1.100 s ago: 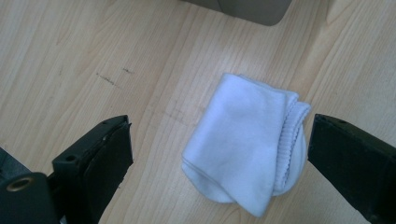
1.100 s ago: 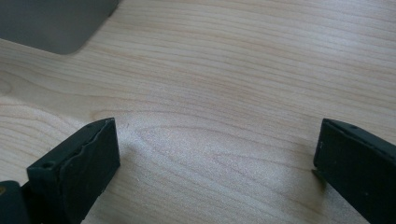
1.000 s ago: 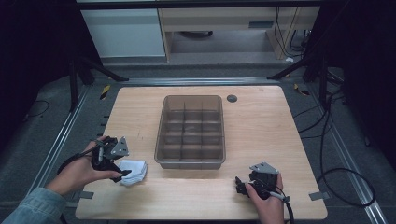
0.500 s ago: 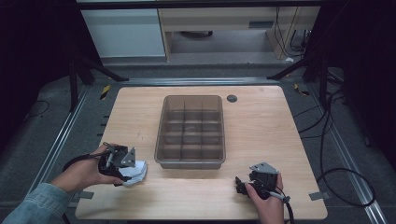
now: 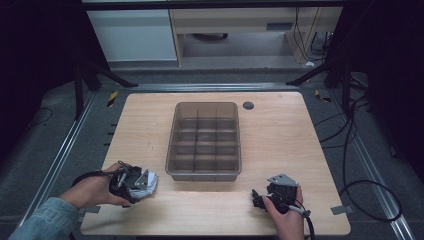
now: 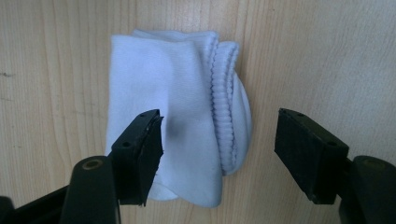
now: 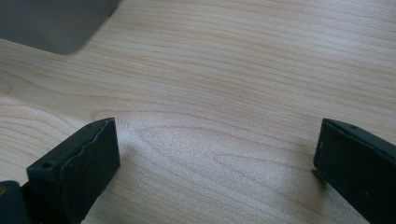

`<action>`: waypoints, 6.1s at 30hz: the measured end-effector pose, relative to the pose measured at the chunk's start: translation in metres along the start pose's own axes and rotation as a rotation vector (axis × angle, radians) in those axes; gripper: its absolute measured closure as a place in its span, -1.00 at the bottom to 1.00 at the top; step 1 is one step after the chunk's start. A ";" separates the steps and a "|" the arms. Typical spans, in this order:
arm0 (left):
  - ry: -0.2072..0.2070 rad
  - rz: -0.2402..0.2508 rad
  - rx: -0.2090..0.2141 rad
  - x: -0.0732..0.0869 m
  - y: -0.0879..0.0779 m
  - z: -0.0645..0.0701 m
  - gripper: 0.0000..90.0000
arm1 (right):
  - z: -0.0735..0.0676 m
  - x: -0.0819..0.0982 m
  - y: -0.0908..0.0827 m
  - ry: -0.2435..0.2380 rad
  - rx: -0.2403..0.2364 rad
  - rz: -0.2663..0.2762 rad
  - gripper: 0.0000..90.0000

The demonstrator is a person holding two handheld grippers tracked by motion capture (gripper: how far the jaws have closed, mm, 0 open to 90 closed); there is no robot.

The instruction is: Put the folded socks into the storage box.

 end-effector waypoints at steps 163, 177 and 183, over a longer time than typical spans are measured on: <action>0.127 0.027 0.096 -0.141 -0.043 -0.065 0.61 | 0.000 -0.001 0.001 -0.001 -0.004 -0.001 -0.99; 0.104 0.028 0.115 -0.139 -0.042 -0.064 0.44 | 0.000 -0.001 0.001 -0.001 -0.004 -0.001 -0.99; 0.097 0.050 0.115 -0.137 -0.051 -0.062 0.31 | 0.000 -0.001 0.001 -0.001 -0.004 -0.001 -0.99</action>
Point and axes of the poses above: each handheld gripper's, and its own axes: y roughly forward along the jaws, x roughly out of its underside, z roughly to its right, the point moved 3 cm from there along y, roughly forward along the jaws, and after that the axes turned 7 degrees about x, right-handed, at the moved point
